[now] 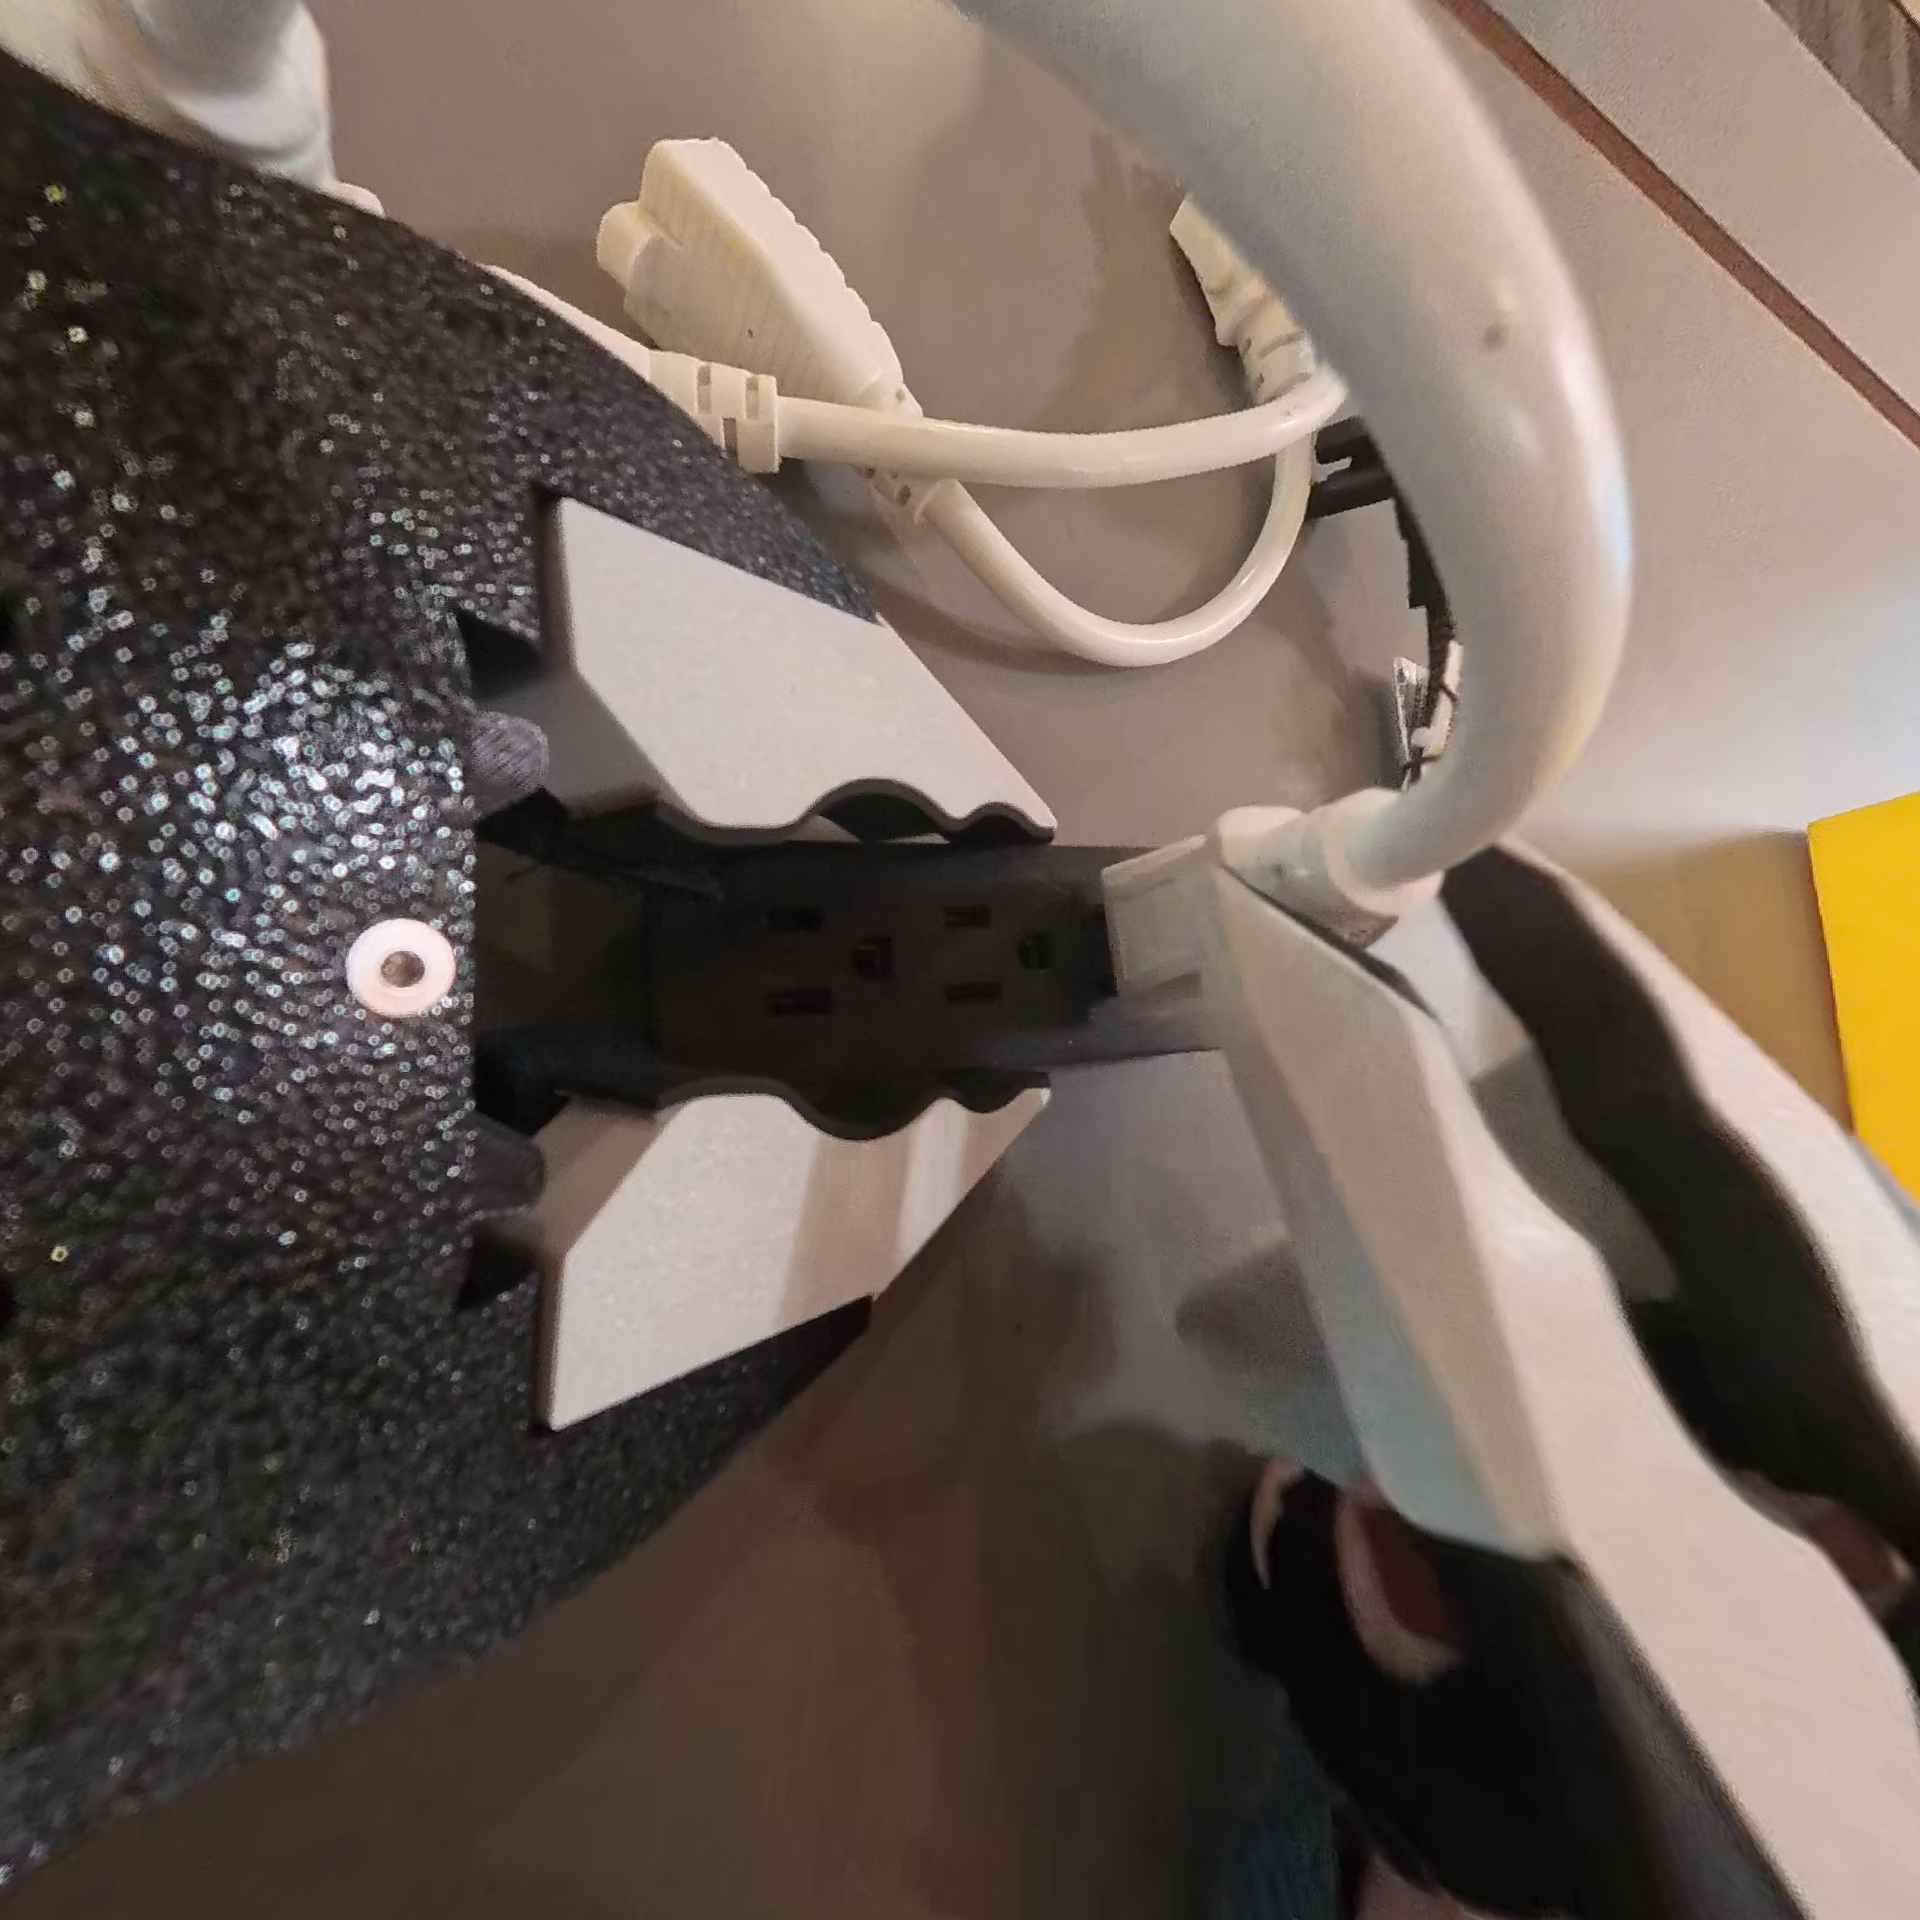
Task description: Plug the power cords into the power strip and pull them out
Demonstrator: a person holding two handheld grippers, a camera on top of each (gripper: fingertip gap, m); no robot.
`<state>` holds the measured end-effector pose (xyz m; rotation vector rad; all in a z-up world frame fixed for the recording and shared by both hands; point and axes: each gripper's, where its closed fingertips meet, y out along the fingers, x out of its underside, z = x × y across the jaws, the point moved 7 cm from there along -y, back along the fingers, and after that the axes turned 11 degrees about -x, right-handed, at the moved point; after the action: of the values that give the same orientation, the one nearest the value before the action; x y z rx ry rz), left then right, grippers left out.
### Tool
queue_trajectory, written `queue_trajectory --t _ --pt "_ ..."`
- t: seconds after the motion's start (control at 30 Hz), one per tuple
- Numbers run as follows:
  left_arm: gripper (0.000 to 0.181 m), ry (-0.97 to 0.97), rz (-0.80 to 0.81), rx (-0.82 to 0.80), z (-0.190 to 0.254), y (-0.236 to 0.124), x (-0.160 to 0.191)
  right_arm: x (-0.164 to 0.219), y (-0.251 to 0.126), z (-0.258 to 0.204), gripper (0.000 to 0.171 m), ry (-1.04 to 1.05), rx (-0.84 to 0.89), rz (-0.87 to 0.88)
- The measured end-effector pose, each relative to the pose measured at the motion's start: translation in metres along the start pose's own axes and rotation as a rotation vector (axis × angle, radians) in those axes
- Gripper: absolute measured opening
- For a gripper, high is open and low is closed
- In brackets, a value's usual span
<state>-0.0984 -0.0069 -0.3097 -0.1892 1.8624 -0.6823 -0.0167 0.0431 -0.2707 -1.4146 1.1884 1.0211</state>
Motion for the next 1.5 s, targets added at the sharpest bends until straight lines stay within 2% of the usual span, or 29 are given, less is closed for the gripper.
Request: queue_trajectory --t 0.1,0.17,0.3,0.43,0.53,0.6,0.77,0.83,1.0,1.1,1.5 --pt "0.042 0.0 0.001 0.005 0.0 0.0 0.0 0.0 -0.016 0.012 0.049 -0.022 0.01 0.006" --pt "0.042 0.001 0.001 0.007 0.0 0.0 0.0 0.002 -0.02 0.014 0.048 -0.059 -0.024 -0.035" --pt "0.042 0.016 0.007 0.028 -0.001 0.0 0.0 0.006 -0.019 0.004 0.047 -0.177 -0.198 -0.116" --pt "0.042 0.049 0.029 0.136 -0.005 -0.001 0.002 0.012 -0.019 0.011 0.051 -0.367 -0.313 -0.221" --pt "0.041 0.03 0.032 0.238 -0.005 -0.003 0.002 0.013 -0.015 0.015 0.045 -0.262 -0.516 -0.249" --pt "0.041 0.034 0.034 0.273 -0.003 -0.004 0.002 0.011 -0.008 0.02 0.038 -0.21 -0.575 -0.254" --pt "0.042 0.085 0.047 0.251 0.0 -0.005 0.003 0.006 0.002 0.021 0.04 -0.116 -0.743 -0.252" --pt "0.042 0.097 0.05 0.247 0.0 -0.005 0.003 0.005 0.004 0.019 0.024 -0.104 -0.792 -0.238" --pt "0.041 0.118 0.055 0.236 0.001 -0.005 0.003 0.006 0.002 0.016 0.024 -0.184 -0.757 -0.259" --pt "0.042 0.115 0.053 0.239 0.001 -0.005 0.003 0.008 -0.001 0.021 0.023 -0.11 -0.757 -0.242" --pt "0.042 0.128 0.057 0.234 0.002 -0.005 0.004 0.009 0.001 0.019 0.024 -0.118 -0.724 -0.241"
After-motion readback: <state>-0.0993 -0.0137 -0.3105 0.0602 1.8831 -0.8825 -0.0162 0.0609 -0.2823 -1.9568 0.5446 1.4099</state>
